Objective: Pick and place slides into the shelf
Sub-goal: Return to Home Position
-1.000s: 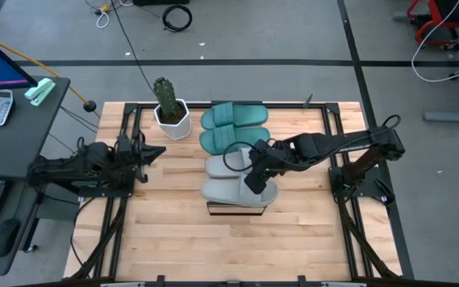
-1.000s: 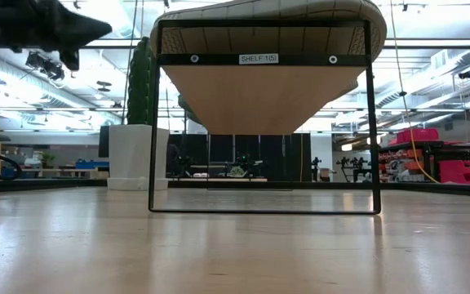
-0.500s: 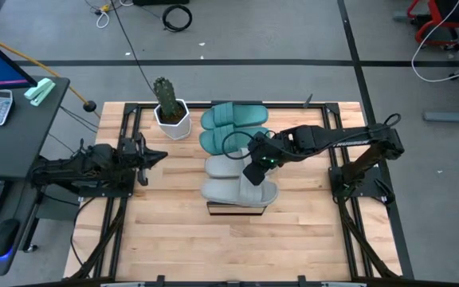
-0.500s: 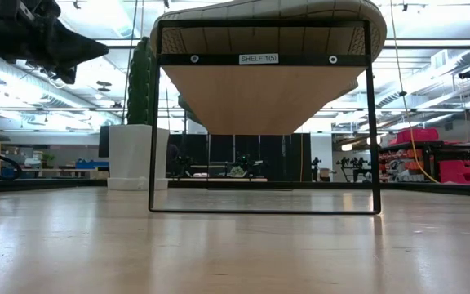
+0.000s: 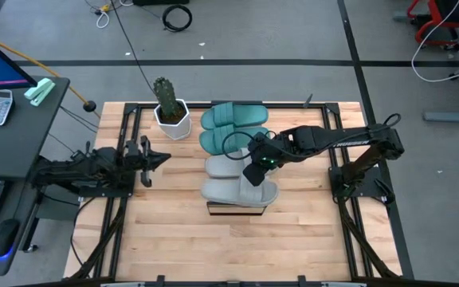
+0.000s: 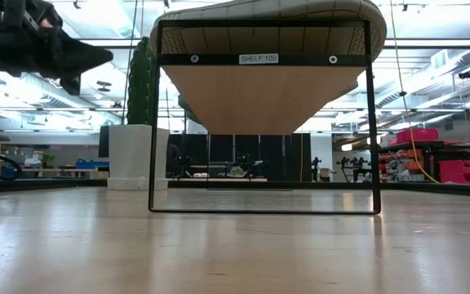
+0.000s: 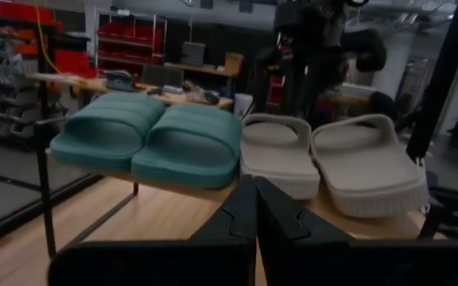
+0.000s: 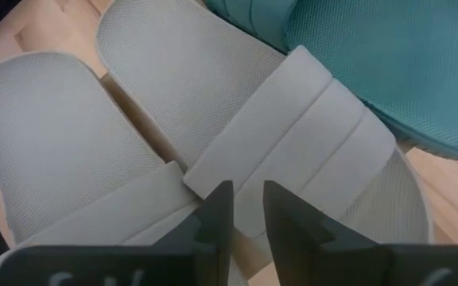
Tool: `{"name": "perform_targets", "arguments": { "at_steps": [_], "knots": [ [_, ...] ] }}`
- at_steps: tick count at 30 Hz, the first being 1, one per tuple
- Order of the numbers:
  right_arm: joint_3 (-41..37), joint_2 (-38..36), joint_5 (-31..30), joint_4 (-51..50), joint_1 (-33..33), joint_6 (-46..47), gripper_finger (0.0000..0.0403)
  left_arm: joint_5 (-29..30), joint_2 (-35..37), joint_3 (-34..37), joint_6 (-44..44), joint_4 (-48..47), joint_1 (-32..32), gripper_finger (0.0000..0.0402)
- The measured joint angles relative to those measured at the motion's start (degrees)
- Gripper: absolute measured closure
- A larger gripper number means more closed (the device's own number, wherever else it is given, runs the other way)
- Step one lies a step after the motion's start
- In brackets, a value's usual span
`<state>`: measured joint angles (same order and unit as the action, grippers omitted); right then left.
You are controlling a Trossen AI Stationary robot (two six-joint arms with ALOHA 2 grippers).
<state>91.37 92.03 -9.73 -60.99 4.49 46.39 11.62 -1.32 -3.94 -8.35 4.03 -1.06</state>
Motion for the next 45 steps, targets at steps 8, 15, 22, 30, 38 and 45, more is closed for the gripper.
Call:
{"name": "perform_targets", "arguments": {
  "at_steps": [8, 15, 22, 30, 38, 45],
  "knots": [
    [0.0, 0.0, 0.4, 0.0, 0.0, -0.2, 0.0332, -1.4, 0.0, 2.7, -1.2, 1.4, 0.0, 0.0398],
    [0.0, 0.0, -0.4, -1.3, 0.2, -2.1, 0.0333, -1.7, -0.1, 3.4, -1.5, 2.4, 0.7, 0.0397],
    [-0.1, -0.8, -1.9, -0.9, 2.1, -5.6, 0.0393, -3.0, -0.1, 3.4, -3.1, 1.5, 0.7, 0.0395],
    [-8.3, -7.0, -6.5, 6.2, 6.0, -5.7, 0.0399, -3.8, -0.2, 3.4, -5.4, -0.6, 0.7, 0.0378],
    [-25.3, -23.2, -10.8, 12.2, 6.6, -7.7, 0.0401, -3.5, -0.2, 3.5, -3.1, -0.8, 0.6, 0.0359],
    [-38.4, -42.6, -12.3, 12.3, 6.6, -8.8, 0.0402, -3.5, -0.2, 3.5, -3.0, -0.8, 0.5, 0.0369]
  ]
}}
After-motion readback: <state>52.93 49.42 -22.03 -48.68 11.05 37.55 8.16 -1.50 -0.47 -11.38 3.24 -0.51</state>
